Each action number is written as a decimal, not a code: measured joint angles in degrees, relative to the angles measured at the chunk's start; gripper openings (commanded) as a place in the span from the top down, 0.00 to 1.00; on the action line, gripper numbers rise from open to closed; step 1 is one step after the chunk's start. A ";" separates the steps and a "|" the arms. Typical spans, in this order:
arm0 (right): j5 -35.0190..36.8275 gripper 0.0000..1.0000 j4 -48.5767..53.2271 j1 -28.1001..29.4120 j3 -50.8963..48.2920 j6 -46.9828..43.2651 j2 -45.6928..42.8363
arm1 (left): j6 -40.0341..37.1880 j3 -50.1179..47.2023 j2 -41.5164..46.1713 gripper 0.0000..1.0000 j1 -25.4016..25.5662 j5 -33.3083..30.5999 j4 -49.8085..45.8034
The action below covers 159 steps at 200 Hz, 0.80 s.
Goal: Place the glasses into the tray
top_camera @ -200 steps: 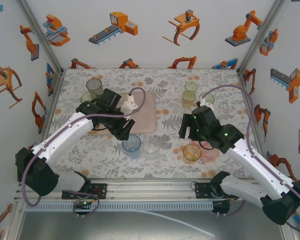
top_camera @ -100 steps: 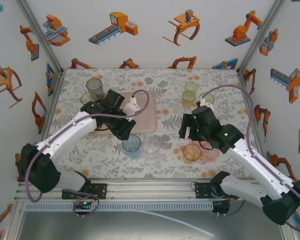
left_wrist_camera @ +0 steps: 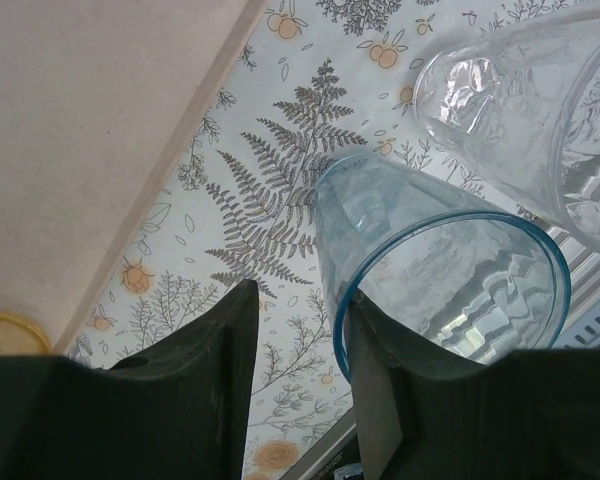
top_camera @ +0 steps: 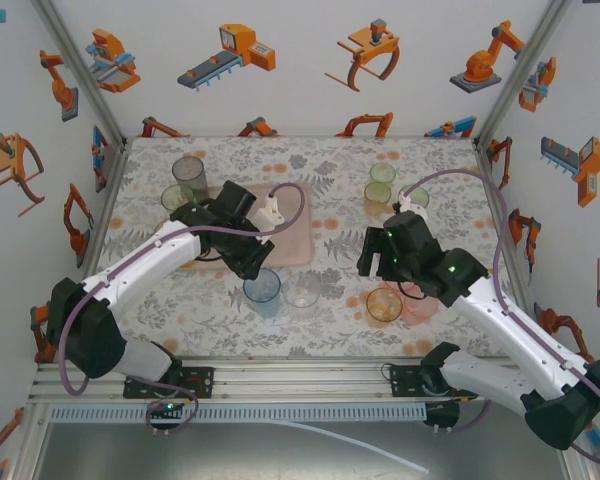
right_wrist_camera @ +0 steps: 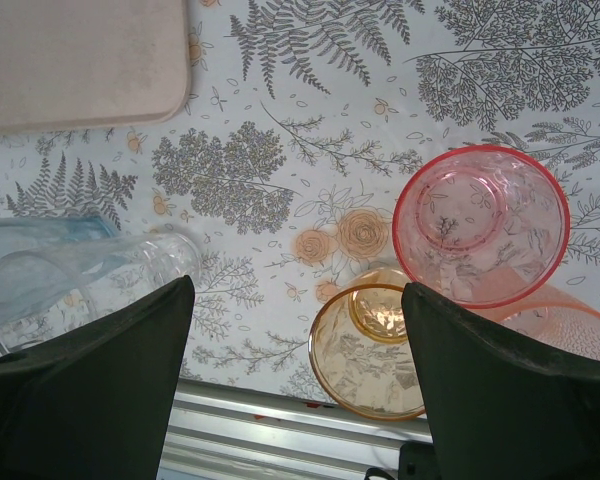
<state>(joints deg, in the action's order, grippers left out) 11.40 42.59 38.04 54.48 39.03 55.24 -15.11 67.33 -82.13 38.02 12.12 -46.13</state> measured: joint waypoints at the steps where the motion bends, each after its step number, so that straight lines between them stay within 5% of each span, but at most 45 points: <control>1: 0.00 0.24 0.00 0.00 -0.02 0.00 0.00 | 0.00 0.00 0.00 0.60 0.00 -0.09 0.02; 159: -0.02 0.24 -1.09 0.00 -0.87 0.00 0.00 | -0.76 -0.39 -0.26 0.60 1.55 -2.12 0.31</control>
<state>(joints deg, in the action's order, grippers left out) 11.38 41.50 38.04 53.60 39.03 55.24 -15.88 66.94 -82.39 39.57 10.00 -45.82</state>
